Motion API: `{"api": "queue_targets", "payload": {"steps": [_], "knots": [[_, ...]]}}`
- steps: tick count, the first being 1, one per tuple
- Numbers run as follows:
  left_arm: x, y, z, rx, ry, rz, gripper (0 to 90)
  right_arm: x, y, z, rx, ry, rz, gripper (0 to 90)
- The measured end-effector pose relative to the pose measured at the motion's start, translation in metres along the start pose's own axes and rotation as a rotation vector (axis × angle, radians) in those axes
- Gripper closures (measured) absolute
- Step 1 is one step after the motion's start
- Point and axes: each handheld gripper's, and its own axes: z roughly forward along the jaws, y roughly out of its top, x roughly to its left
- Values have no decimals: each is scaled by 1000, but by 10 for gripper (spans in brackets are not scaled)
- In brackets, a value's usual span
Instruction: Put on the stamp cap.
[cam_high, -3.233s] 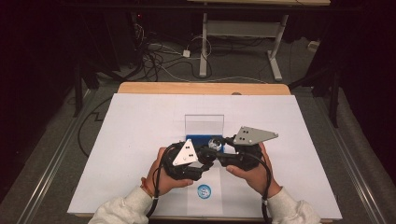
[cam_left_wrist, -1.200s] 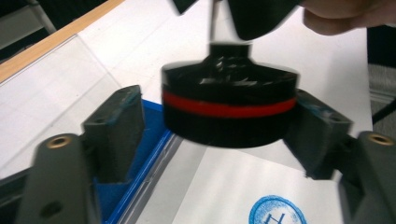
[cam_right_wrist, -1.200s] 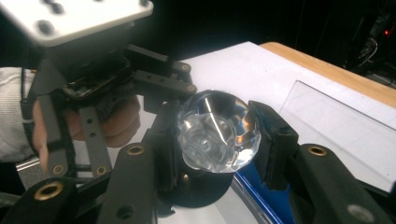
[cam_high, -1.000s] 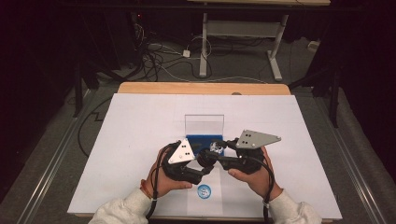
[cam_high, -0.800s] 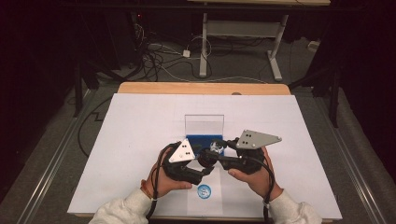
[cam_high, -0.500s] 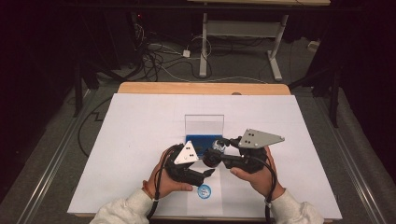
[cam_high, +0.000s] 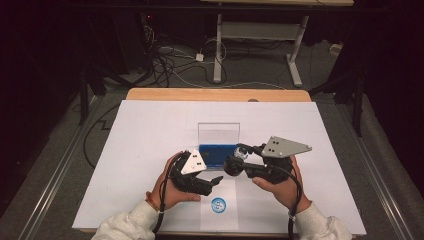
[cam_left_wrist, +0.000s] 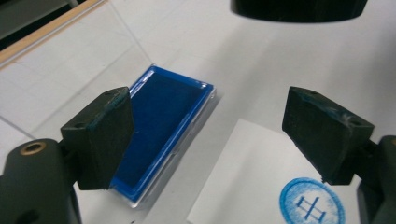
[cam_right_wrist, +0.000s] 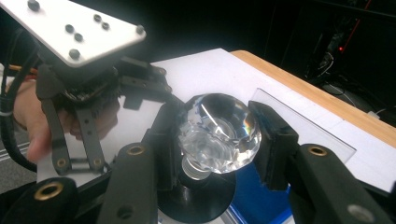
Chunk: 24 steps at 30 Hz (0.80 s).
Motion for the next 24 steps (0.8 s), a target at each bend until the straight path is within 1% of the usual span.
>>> {"api": "queue_targets", "payload": {"steps": [6, 11, 15, 18, 21, 24], "knots": [[5, -5, -11, -4, 24, 16, 163, -4, 0, -5, -2, -21, 3, 573], [9, -9, -22, -5, 50, 38, 163, -7, 0, -10, 0, -39, -2, 573], [12, -12, -30, -6, 64, 43, 163, -10, 0, -13, 2, -57, -3, 573], [13, -16, -34, 4, 91, 57, 163, -12, 0, -17, 1, -65, -2, 573], [13, -20, -38, 8, 107, 67, 163, -13, 0, -20, 1, -74, -3, 573], [15, -24, -43, 6, 114, 60, 163, -15, 0, -22, 8, -85, -6, 573]]}}
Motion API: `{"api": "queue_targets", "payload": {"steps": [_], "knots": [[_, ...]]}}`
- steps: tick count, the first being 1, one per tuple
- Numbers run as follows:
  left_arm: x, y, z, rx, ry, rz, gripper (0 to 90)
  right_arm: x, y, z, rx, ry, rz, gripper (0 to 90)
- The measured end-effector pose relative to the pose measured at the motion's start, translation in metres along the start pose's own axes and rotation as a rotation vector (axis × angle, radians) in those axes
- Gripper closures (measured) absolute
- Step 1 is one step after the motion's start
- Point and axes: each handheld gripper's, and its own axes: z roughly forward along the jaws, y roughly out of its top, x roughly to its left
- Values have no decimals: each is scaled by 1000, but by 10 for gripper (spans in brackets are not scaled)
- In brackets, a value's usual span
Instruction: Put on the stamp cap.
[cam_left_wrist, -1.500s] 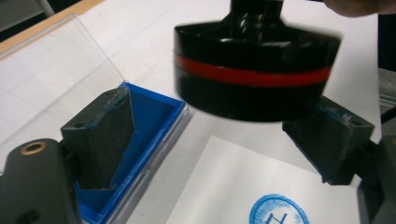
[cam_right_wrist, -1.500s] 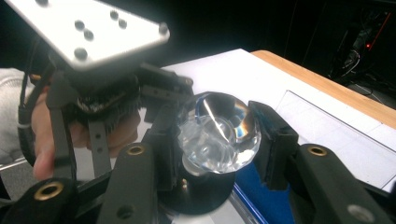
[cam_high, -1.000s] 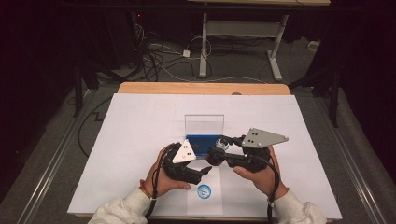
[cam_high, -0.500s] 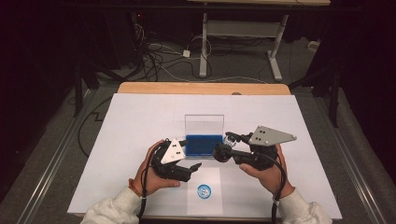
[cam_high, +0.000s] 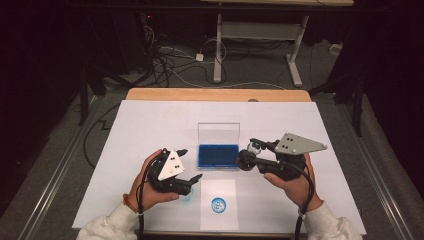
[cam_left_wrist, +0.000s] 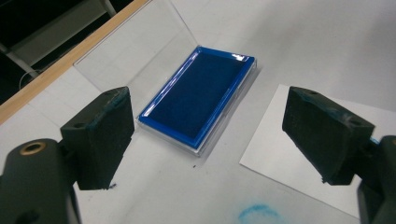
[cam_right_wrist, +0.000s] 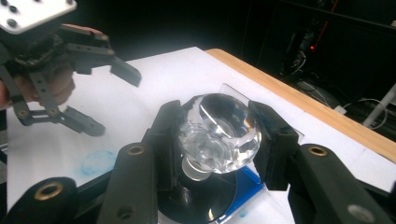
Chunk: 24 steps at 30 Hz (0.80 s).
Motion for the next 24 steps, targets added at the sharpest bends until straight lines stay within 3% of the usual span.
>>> {"api": "queue_targets", "payload": {"steps": [7, 14, 24], "knots": [[4, -12, -12, -13, 18, -21, 163, -3, -2, -4, 8, -24, -5, 573], [7, -26, -24, -11, 65, -35, 166, -6, -4, -8, 10, -37, -5, 573], [7, -49, -36, -4, 83, -58, 163, -9, -4, -14, 9, -53, -3, 573]]}}
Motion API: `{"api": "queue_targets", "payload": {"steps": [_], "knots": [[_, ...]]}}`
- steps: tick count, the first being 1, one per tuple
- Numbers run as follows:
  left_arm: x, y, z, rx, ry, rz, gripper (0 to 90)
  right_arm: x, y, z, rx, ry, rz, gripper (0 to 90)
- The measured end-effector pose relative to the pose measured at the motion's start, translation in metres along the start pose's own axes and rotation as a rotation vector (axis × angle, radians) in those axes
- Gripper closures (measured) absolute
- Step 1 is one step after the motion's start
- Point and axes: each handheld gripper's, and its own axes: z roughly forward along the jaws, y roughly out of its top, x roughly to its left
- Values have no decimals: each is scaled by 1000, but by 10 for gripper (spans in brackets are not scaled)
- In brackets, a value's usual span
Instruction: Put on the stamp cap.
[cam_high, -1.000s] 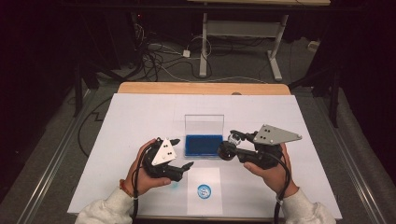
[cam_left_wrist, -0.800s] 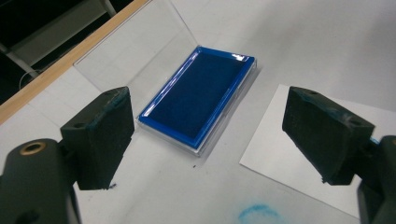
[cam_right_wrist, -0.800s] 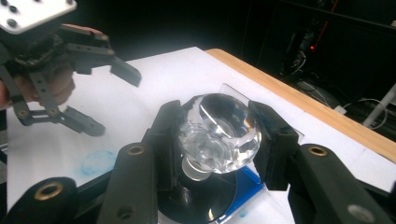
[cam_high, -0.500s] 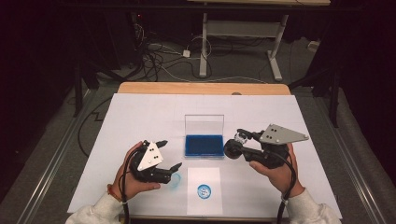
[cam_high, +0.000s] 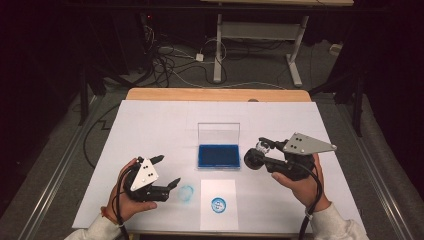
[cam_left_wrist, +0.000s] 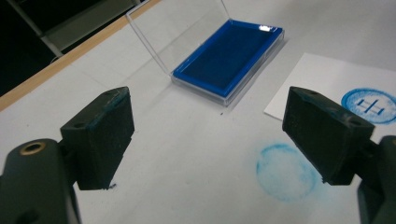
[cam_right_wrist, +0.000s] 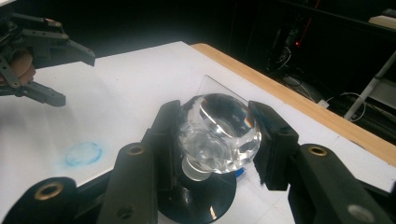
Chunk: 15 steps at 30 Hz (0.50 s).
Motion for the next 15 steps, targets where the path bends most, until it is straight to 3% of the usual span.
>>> {"api": "queue_targets", "payload": {"steps": [5, 15], "knots": [[0, -13, -4, 38, 27, 8, 163, -3, -1, -2, 0, -7, 5, 573], [1, -34, -14, 77, 48, -31, 163, -7, -2, -4, 8, -23, 7, 573]]}}
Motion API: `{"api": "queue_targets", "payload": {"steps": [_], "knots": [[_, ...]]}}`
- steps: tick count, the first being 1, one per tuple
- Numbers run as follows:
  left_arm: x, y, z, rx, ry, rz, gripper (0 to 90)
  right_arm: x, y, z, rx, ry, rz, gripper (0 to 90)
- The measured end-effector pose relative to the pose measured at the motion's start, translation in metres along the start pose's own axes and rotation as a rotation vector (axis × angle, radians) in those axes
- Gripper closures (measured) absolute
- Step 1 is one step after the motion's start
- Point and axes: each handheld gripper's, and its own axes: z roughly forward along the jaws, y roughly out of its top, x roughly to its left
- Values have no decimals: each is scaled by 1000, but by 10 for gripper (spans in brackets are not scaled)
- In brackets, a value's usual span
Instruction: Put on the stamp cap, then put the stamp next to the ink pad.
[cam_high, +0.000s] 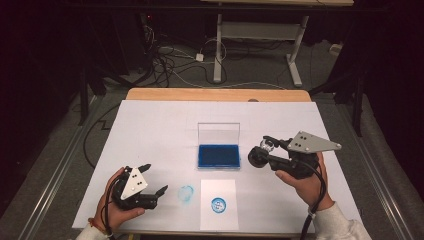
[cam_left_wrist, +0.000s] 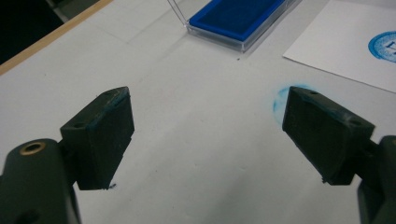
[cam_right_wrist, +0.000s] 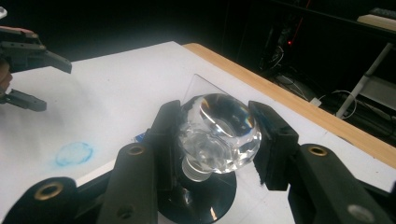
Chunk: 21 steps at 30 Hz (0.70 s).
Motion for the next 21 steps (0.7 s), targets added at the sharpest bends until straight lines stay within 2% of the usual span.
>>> {"api": "queue_targets", "payload": {"steps": [5, 9, 21], "knots": [[-3, -8, -2, 12, -19, -36, 163, -1, 1, 3, 3, 2, 2, 573], [-5, -10, -1, 27, -20, -26, 163, -1, 1, 6, 13, 2, 1, 573], [-2, -9, 0, 27, -11, -39, 163, -4, 2, 6, 39, -10, -11, 573]]}}
